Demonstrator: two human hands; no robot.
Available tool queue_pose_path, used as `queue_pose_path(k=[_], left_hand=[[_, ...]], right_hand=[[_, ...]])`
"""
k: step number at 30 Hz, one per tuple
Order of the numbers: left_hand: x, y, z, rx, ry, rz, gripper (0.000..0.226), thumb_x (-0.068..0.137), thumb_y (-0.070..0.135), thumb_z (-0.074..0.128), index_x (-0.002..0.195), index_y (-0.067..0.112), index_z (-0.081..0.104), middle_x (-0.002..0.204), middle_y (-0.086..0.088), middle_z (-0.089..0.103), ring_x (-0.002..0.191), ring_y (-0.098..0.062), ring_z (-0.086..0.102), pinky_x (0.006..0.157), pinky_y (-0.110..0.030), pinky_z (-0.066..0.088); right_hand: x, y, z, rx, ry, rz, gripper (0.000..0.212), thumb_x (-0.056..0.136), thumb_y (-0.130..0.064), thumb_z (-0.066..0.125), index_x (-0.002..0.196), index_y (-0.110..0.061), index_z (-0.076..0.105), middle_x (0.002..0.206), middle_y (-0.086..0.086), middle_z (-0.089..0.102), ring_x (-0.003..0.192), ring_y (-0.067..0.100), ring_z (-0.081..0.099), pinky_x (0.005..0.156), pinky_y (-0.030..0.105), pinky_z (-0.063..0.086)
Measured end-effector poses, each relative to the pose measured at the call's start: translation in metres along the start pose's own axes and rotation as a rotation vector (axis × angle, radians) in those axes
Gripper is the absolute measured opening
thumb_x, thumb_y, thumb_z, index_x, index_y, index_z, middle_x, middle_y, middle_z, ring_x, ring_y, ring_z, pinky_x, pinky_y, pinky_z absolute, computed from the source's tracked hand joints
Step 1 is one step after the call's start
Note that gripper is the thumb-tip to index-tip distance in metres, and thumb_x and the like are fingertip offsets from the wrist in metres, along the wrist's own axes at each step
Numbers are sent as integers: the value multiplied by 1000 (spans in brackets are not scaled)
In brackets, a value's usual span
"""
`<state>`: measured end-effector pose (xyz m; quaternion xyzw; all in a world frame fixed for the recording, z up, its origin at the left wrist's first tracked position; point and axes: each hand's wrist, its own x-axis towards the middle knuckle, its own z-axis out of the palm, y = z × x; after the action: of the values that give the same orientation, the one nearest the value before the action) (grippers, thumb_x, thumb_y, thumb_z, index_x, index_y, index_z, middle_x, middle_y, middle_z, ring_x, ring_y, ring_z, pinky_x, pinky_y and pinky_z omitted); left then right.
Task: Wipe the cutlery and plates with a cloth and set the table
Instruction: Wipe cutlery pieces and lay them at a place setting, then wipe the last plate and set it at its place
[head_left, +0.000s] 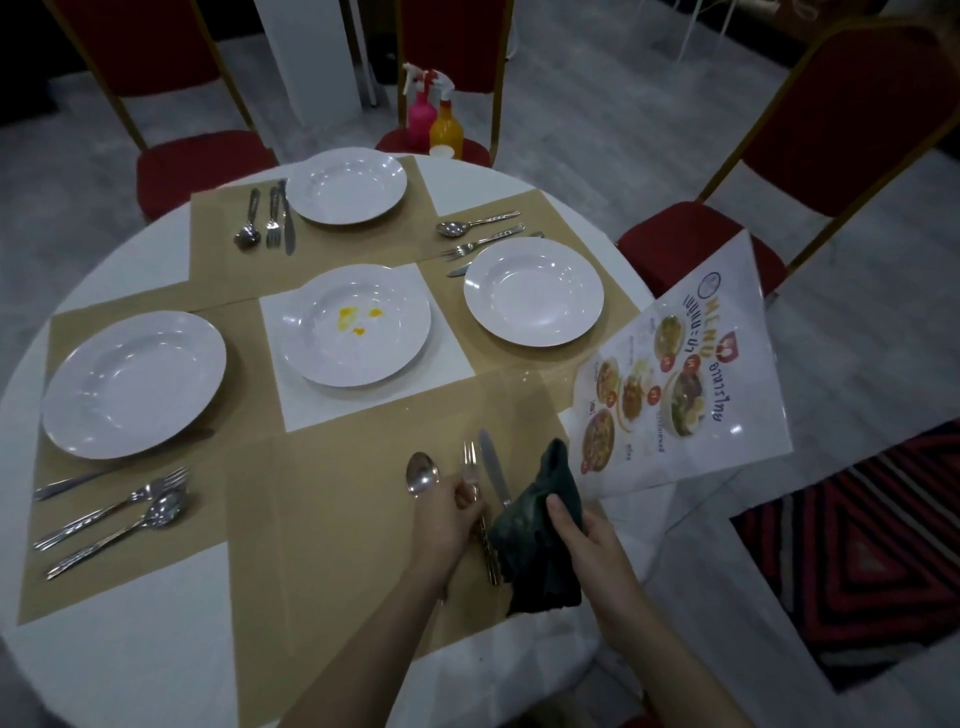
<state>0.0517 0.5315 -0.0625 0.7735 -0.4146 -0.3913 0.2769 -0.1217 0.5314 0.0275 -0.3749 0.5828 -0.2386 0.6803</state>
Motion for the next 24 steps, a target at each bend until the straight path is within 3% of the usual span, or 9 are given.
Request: queue_pose_path(k=[3,6,12,15,20,24], left_hand=[[-8,5,-5,29,74,4,16,79,20,70,68,12,62,61,1,64,57,-11,59,59,-33,50],[-10,15,-30,-101,263,-45,35,87,32,63,62,7,59,55,-4,63,51,-11,55,56,-30,45],[47,15,-106,-574,537,-270,25,94,23,54,86,0,60,66,-8,64,57,-19,61,61,-33,54],[84,0,-132,-657,517,-421,26,89,25,57,89,0,62,64,-6,64,62,-23,64,72,-36,54],[115,-8,-149,-826,396,-465,23,89,20,61,74,4,55,68,-9,58,52,-20,57,62,-29,47],[134,-13,-155,-866,388,-438,18,88,14,62,94,-1,55,91,-17,64,65,-28,66,65,-33,57]], right_hand=[[0,-4,4,-24,22,-1,36,93,-42,54,105,-12,70,99,2,75,92,12,70,71,20,56],[4,-7,11,-47,41,9,36,93,-45,54,105,-14,70,97,-1,74,90,10,69,67,16,55],[22,-19,48,102,-11,71,39,81,-50,60,104,-20,69,104,2,74,99,20,69,89,38,56],[35,-27,67,116,-54,75,42,78,-51,63,107,-20,68,105,1,74,101,20,69,94,41,54],[50,-31,80,121,-107,99,53,80,-48,64,119,-12,64,108,3,74,103,20,69,95,39,52],[52,-25,87,78,-117,85,59,69,-50,71,116,-14,67,109,3,73,106,20,67,100,43,49]])
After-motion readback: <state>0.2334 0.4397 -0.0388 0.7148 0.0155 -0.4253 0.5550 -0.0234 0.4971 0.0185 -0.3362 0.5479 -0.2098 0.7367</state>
